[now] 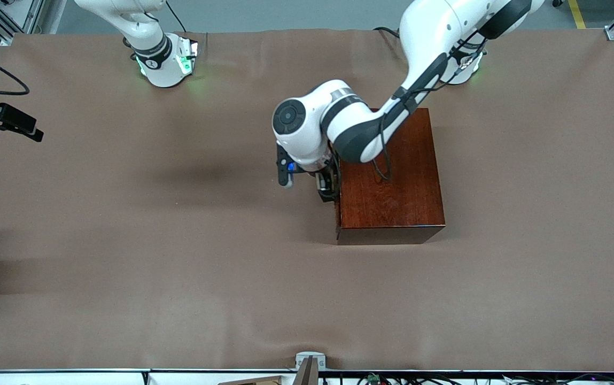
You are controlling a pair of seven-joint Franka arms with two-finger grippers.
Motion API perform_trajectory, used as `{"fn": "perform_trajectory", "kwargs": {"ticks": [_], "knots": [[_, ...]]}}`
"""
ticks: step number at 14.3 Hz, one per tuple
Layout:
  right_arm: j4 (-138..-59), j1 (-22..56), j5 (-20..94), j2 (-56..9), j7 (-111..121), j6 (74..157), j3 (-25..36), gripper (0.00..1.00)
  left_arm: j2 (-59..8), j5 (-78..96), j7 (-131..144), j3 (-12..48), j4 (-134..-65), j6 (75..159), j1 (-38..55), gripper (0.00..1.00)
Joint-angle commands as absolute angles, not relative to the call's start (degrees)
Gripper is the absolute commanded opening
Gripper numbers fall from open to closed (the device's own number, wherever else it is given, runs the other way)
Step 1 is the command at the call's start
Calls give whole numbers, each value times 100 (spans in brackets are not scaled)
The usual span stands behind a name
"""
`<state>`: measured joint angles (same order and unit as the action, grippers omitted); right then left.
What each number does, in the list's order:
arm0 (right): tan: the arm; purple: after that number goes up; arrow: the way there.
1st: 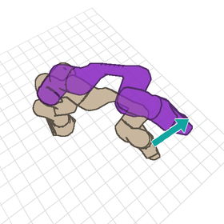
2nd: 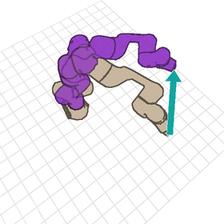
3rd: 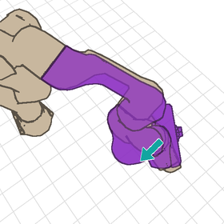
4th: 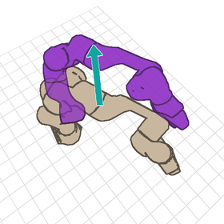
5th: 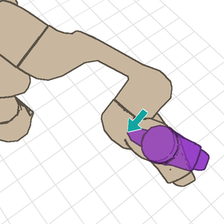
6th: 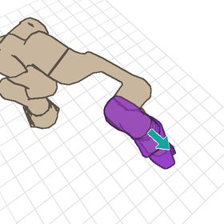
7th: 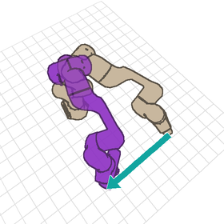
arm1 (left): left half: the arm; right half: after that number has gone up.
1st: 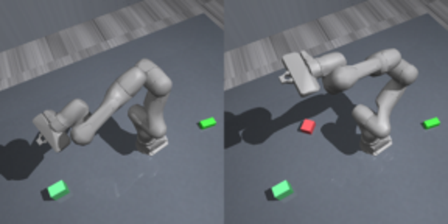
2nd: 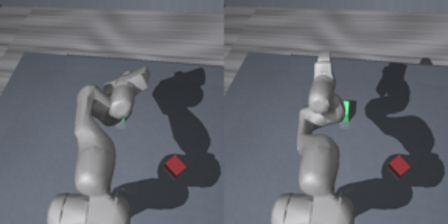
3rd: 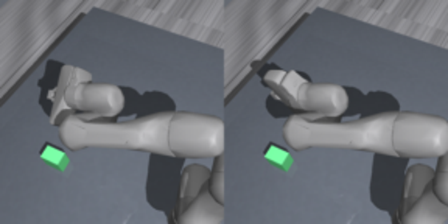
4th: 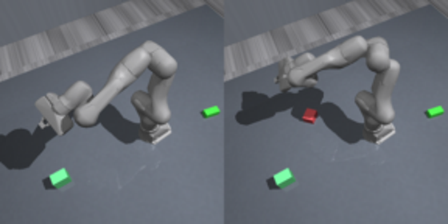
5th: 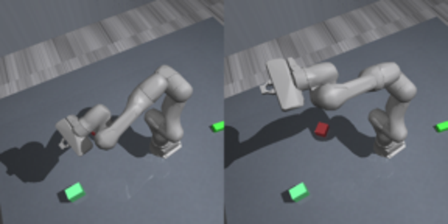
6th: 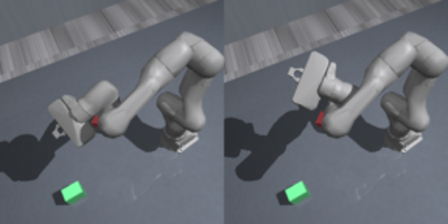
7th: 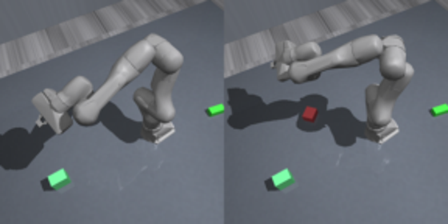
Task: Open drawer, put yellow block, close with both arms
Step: 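Push the drawer shut into the box with the left gripper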
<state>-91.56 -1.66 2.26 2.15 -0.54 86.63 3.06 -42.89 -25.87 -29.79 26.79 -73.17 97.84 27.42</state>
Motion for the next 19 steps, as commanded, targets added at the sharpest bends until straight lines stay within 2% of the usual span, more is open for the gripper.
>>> {"fn": "perform_trajectory", "kwargs": {"ticks": [1, 5, 11, 16, 19], "knots": [[-9167, -281, 255, 255, -62, 8666, 229, 100, -3999, -2865, -3129, 2619, -7488, 9422, 2514, 100], [-9150, -281, 255, 255, -62, 8657, 237, 100, -4008, -2778, -3059, 2628, -7471, 9483, 2575, 100], [-9141, -325, 255, 255, -62, 8657, 237, 100, -3903, -2295, -1436, 2839, -7260, 10467, 2532, 100], [-9132, -325, 255, 255, -62, 8657, 237, 100, -3192, -1961, -423, 2778, -7286, 10477, 2295, 100], [-9088, -334, 246, 255, -62, 8649, 237, 100, -2630, -1714, -430, 2786, -7330, 10136, 1602, 100]]}}
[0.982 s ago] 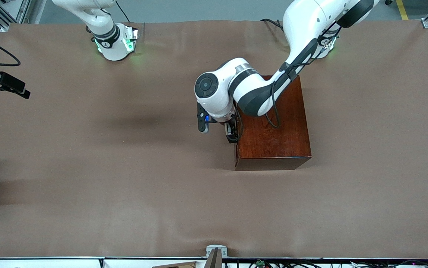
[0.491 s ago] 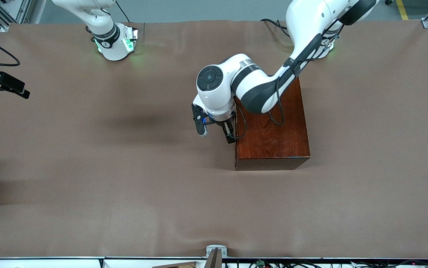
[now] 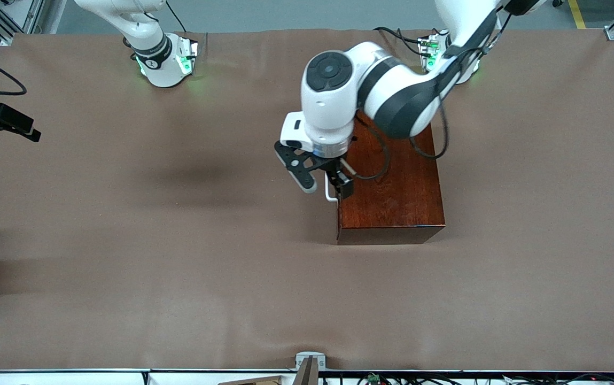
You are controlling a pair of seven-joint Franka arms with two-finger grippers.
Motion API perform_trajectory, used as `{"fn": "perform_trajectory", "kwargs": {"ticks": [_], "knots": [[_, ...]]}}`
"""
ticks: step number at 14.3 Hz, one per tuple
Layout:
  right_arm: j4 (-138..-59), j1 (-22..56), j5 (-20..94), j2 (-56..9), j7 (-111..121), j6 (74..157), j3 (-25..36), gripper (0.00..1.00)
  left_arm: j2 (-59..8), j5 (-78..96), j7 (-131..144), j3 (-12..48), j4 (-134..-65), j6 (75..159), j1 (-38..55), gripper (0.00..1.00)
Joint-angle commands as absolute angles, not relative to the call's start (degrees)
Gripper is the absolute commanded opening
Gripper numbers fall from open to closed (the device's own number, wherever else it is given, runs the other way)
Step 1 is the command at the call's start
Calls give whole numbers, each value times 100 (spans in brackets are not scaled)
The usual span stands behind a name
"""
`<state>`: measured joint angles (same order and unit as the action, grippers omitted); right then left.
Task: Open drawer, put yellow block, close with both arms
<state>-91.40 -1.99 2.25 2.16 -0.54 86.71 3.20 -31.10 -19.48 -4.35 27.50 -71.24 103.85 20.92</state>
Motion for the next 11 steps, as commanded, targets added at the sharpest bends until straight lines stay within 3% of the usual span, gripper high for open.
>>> {"fn": "perform_trajectory", "kwargs": {"ticks": [1, 4, 11], "knots": [[-9088, -360, 255, 255, -62, 8657, 237, 100, -2463, -1592, -439, 2804, -7330, 9899, 1347, 100], [-9070, -378, 246, 255, -62, 8657, 237, 100, -1997, -1003, -448, 2786, -7330, 9336, 740, 100], [-9053, -343, 264, 246, -62, 8666, 229, 100, -1372, -984, -492, 2769, -7330, 8904, -105, 100]]}}
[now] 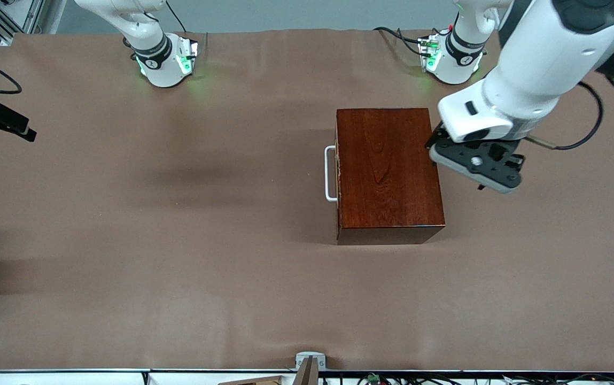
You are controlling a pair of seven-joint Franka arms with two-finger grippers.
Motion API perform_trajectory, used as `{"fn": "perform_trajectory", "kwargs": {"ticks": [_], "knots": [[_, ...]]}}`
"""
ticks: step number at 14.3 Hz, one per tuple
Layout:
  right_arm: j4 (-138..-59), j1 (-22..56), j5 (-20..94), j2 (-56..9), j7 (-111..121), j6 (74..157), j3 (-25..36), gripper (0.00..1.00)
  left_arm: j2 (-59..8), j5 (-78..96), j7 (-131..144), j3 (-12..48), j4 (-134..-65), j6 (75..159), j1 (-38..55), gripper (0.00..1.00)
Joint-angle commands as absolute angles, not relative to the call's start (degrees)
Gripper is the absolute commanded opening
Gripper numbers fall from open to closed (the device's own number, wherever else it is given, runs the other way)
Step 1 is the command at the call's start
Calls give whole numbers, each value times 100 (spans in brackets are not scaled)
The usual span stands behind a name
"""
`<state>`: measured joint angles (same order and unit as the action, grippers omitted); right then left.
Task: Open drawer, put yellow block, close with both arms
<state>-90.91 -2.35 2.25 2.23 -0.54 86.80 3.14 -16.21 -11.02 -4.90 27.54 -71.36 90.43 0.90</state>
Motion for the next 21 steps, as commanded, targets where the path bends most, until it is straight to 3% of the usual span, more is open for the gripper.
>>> {"fn": "perform_trajectory", "kwargs": {"ticks": [1, 11, 16, 21], "knots": [[-9053, -343, 264, 246, -62, 8666, 229, 100, -1319, -1037, -483, 2760, -7330, 8764, -192, 100], [-9053, -325, 264, 237, -62, 8675, 229, 100, -1038, -519, -457, 2647, -7383, 8174, -1635, 100], [-9044, -308, 264, 237, -62, 8675, 229, 100, -441, -160, -378, 355, -7943, 8226, -45, 100], [-9044, -308, 264, 237, -62, 8675, 229, 100, 464, -27, -299, 290, -9305, 9069, -26, 100]]}}
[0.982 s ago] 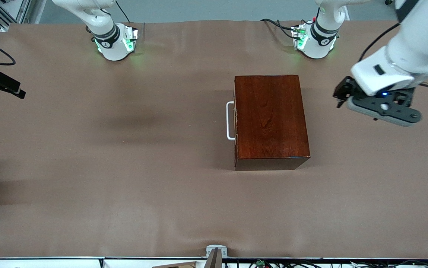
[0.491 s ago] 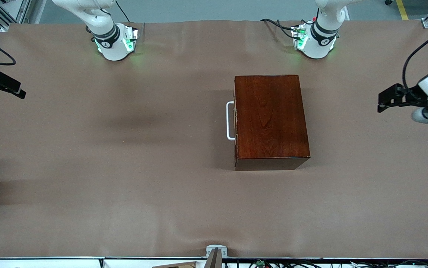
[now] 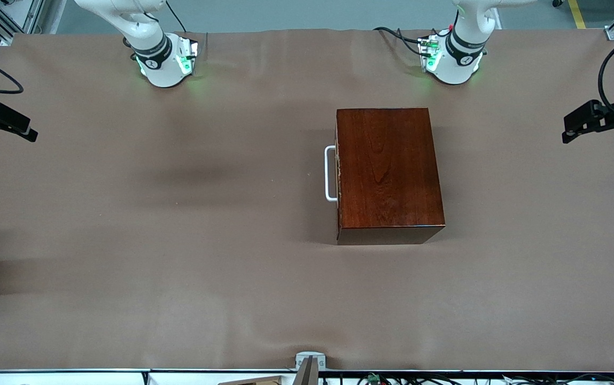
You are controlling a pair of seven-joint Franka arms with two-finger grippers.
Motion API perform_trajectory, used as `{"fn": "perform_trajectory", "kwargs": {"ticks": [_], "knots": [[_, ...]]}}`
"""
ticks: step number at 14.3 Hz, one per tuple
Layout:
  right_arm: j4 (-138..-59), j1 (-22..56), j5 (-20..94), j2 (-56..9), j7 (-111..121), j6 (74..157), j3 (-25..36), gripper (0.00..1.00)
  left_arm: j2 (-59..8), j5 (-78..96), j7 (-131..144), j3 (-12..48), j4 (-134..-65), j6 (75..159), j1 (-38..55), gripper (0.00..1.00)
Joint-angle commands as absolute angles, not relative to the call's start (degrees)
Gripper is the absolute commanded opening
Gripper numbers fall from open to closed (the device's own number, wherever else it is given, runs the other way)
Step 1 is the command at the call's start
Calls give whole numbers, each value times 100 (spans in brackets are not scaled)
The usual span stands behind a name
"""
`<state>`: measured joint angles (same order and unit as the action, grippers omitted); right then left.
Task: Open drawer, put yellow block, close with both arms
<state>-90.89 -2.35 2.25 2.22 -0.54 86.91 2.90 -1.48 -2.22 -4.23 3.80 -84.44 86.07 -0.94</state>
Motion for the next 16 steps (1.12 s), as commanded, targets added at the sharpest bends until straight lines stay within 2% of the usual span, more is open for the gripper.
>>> {"fn": "perform_trajectory", "kwargs": {"ticks": [1, 16], "knots": [[-9044, -308, 264, 237, -62, 8675, 229, 100, 483, 61, -81, 273, -9325, 9070, -26, 100], [-9044, -281, 264, 237, -70, 8692, 220, 100, 431, 97, 492, 501, -9273, 8983, -35, 100]]}}
